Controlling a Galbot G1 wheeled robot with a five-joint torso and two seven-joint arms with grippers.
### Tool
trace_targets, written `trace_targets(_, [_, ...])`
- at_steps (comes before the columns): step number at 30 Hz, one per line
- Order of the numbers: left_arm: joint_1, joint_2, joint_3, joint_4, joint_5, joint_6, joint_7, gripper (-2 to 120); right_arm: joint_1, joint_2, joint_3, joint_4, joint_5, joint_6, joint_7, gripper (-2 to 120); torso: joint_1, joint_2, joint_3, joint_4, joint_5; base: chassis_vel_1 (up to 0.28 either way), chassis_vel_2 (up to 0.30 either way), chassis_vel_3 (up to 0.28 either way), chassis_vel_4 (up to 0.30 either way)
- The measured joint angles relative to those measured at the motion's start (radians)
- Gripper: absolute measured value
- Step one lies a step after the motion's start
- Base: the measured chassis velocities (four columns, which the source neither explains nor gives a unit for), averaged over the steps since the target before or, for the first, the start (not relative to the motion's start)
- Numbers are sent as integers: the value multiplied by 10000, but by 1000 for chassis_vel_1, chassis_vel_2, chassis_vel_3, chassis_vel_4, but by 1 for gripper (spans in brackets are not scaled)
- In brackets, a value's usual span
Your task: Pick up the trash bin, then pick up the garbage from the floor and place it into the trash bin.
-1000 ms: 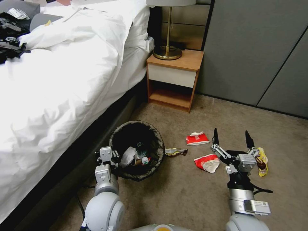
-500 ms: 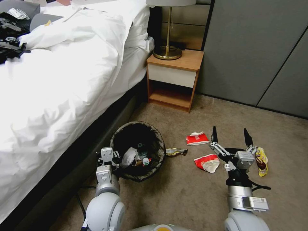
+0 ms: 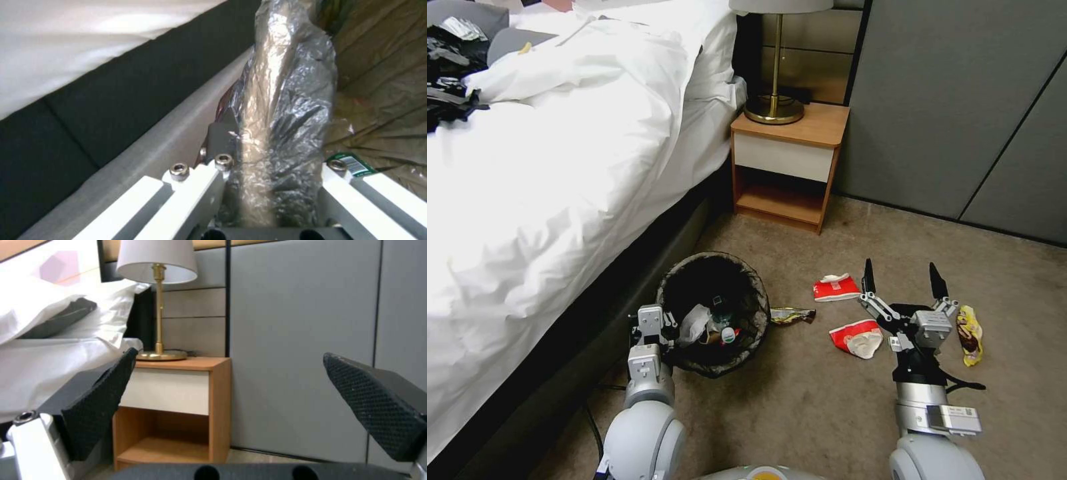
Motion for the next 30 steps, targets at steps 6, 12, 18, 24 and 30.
trace_targets(6, [3,0,1,-1,-25,0,-12,0,6,11,-19,0,-38,28,-12,100,0,0,0,-1,0,-50,-59,-58,-50])
trace_targets(12, [13,-5,1,-8,-30,0,-20,0,61,35,-46,-2,-55,57,157,100,0,0,0,-1,0,-78,-84,-85,-100])
trace_targets(18, [25,8,28,-11,-43,0,-27,0,176,59,-42,-8,-191,51,444,100,0,0,0,-3,0,-108,-102,-94,-105])
trace_targets(24, [28,32,28,-47,-48,0,-37,0,216,47,-47,-22,-249,47,451,100,0,0,0,0,1,-92,-99,-89,-76])
trace_targets(30, [34,34,22,-55,-45,-18,-49,0,232,31,-95,-7,-249,27,431,100,0,0,0,-1,0,-68,-69,-78,-73])
